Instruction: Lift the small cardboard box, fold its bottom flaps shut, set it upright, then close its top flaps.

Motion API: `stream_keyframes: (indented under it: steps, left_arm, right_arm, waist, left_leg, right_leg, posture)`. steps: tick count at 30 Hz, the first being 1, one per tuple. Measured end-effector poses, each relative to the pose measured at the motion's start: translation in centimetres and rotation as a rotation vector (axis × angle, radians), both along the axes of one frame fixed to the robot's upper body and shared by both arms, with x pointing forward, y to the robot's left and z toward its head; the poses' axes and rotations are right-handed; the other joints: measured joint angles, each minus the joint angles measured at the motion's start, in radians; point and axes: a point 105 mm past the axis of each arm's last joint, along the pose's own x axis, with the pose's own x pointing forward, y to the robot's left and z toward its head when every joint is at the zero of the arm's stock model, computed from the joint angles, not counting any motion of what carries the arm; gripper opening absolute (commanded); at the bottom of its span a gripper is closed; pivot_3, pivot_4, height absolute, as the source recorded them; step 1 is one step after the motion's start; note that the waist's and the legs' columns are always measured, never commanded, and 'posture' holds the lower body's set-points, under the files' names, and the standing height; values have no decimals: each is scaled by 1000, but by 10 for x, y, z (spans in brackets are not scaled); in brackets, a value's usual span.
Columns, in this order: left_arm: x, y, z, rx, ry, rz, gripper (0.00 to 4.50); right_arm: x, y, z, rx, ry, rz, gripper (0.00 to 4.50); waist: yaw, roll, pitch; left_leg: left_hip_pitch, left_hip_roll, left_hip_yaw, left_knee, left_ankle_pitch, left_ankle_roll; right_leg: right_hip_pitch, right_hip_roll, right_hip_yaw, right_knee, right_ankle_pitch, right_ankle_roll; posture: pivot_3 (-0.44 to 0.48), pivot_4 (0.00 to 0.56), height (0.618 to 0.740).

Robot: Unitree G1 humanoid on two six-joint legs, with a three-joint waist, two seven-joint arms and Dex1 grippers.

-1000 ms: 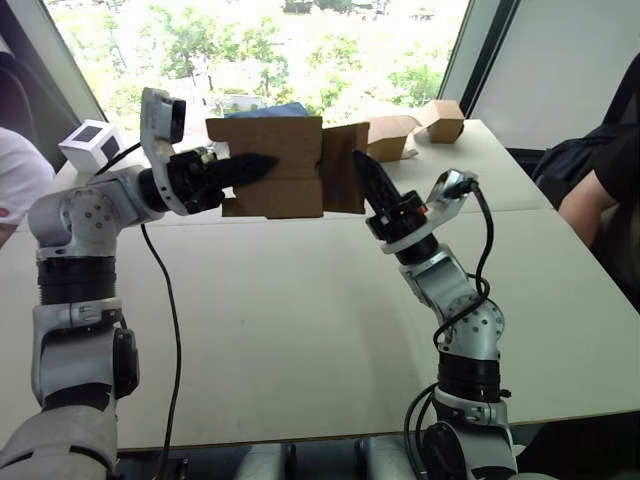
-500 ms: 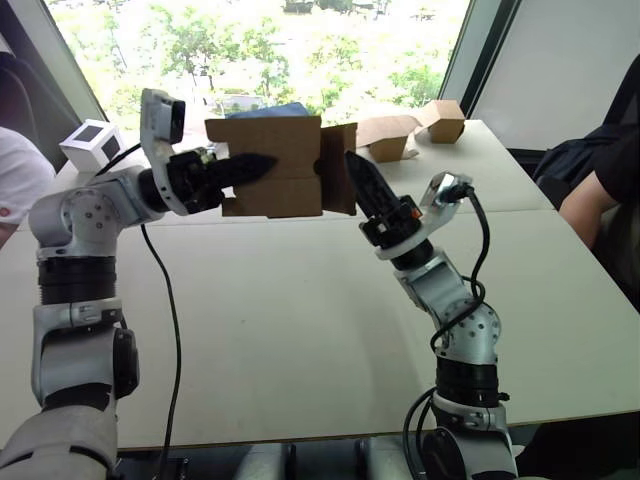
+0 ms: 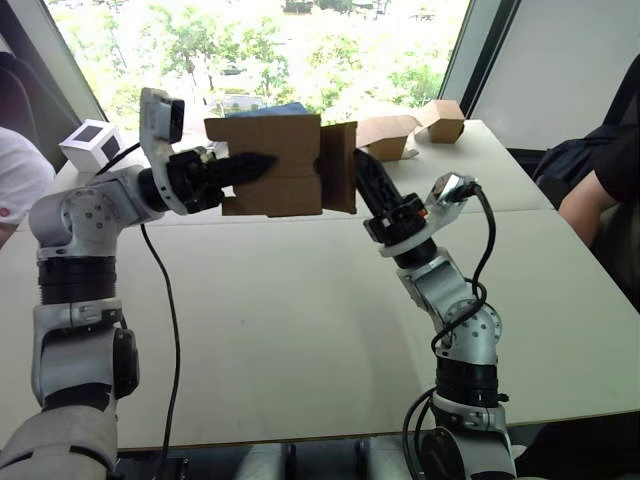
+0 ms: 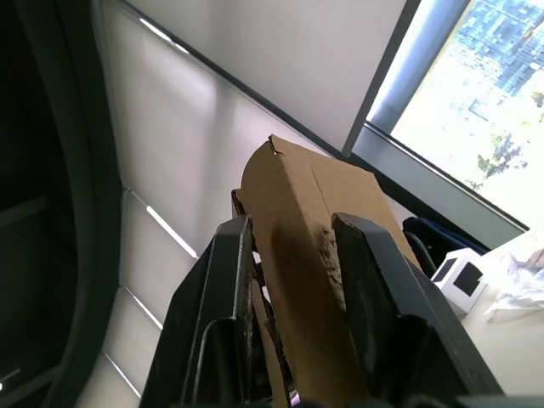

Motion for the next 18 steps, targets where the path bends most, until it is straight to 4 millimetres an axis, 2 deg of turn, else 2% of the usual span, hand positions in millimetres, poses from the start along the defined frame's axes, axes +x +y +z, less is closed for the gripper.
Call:
stream_keyframes:
  steps: [18]
  left_arm:
    - [-1, -2, 1, 0, -6, -3, 0]
  right_arm:
    - [4, 11, -5, -22, 33, -16, 1710]
  waist:
    - [0, 0, 0]
  left_leg:
    - [0, 0, 0, 0, 0, 0]
  right_leg:
    - [0, 0, 0, 0, 0, 0]
  posture:
    - [0, 150, 740]
